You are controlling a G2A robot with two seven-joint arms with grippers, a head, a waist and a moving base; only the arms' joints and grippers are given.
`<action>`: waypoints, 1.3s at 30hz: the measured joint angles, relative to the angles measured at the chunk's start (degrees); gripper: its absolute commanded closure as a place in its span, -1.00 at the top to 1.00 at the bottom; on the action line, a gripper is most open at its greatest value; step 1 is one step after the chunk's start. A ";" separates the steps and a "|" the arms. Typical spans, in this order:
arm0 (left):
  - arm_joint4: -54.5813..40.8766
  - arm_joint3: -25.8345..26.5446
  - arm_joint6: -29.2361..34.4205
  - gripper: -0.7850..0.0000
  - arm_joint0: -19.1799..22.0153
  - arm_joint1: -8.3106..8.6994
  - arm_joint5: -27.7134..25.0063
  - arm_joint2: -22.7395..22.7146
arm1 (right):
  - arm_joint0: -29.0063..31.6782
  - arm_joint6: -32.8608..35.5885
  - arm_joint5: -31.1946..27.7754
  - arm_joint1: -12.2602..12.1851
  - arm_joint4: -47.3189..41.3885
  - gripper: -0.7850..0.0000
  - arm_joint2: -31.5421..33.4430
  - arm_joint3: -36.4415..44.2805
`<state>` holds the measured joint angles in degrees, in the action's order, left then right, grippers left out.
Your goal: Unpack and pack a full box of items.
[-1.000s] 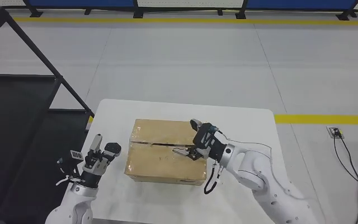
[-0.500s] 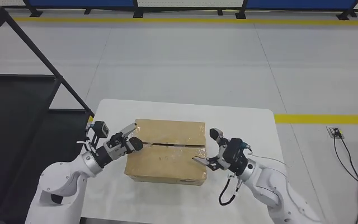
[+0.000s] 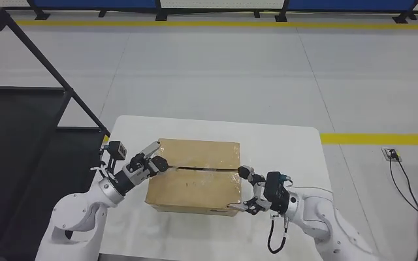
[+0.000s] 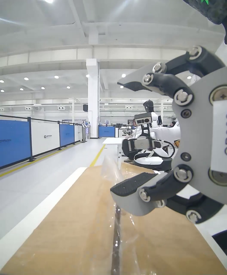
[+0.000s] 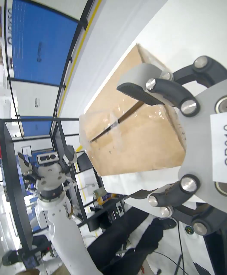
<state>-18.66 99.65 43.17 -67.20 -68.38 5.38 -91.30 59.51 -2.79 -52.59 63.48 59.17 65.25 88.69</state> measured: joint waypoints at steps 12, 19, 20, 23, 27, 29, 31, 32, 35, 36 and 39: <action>6.53 -4.27 -3.60 1.00 4.43 0.14 2.26 5.38 | -7.27 10.19 -0.56 1.57 -7.21 1.00 -7.20 -2.84; 7.30 -4.64 -2.16 1.00 5.79 0.22 1.51 7.90 | -6.71 11.54 0.00 1.44 -8.94 1.00 -6.58 -3.26; 7.35 -4.44 -1.78 1.00 5.83 0.25 1.48 8.09 | -6.54 11.52 0.01 1.40 -9.01 1.00 -6.40 -3.23; 8.17 -3.73 -0.28 1.00 6.00 0.41 1.72 8.90 | -5.93 11.20 -0.18 1.25 -9.21 1.00 -5.73 -3.21; 10.38 -2.97 1.17 1.00 6.20 0.64 1.88 10.10 | -5.30 11.01 -1.69 1.09 -9.86 1.00 -5.37 -3.50; 10.69 -2.70 1.11 1.00 6.23 0.69 1.82 10.45 | -5.37 12.00 -2.67 1.09 -11.24 1.00 -5.79 -4.38; 10.43 -2.40 0.67 1.00 6.17 0.72 1.43 10.54 | -5.55 12.84 -0.50 1.38 -15.64 1.00 -6.31 -5.73; 10.13 -2.23 0.41 1.00 6.06 0.72 1.08 10.49 | -5.70 13.35 0.97 1.55 -18.27 1.00 -6.64 -6.14; 8.65 -1.48 -0.26 1.00 5.19 0.78 -0.56 9.89 | -6.32 16.75 8.19 1.97 -25.41 1.00 -7.24 -5.39; 8.06 -1.18 -0.38 1.00 4.78 0.81 -1.19 9.58 | -6.23 17.56 10.23 2.04 -26.57 1.00 -7.29 -4.30; 6.19 0.08 -0.56 1.00 2.93 0.97 -3.62 8.18 | -5.04 18.37 13.43 1.93 -27.81 1.00 -6.50 -0.58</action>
<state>-12.47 99.73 42.60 -64.27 -67.40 1.76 -83.12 54.48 15.58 -39.16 65.41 31.36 58.75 88.11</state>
